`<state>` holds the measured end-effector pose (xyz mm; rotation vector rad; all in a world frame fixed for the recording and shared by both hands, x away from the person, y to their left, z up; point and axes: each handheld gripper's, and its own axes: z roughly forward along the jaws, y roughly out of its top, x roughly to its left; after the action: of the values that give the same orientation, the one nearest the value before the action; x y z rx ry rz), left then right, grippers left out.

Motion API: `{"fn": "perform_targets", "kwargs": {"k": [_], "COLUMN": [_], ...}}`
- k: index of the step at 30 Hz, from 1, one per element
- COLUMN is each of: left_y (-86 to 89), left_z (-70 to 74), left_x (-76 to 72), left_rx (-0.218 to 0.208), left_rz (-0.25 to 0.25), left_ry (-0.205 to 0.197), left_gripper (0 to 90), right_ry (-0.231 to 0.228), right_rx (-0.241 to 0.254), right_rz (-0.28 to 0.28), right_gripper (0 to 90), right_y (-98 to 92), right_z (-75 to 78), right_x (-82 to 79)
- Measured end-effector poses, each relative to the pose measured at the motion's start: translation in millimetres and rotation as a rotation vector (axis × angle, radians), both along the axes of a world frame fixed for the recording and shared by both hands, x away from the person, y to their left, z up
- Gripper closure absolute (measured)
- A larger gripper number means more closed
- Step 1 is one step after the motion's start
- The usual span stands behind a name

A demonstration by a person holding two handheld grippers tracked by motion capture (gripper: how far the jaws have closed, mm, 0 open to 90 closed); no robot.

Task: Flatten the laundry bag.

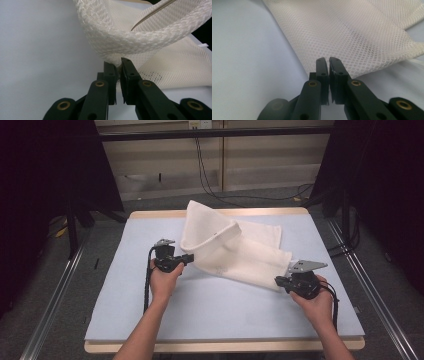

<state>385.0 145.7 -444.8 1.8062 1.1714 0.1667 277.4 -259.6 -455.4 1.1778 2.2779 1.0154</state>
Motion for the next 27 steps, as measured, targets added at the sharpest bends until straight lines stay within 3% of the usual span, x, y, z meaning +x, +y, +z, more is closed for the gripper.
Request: {"fn": "perform_targets", "kwargs": {"k": [27], "left_y": [7.1], "left_z": [-9.3], "left_x": [1.3], "left_rx": [0.039], "left_rz": [0.026], "left_ry": [-0.003], "left_gripper": [83.2], "right_ry": [-0.001], "right_rx": [0.017], "right_rz": [-0.019], "right_gripper": [83.6], "right_y": [-2.1], "right_z": [0.5], "right_x": [-0.3]}}
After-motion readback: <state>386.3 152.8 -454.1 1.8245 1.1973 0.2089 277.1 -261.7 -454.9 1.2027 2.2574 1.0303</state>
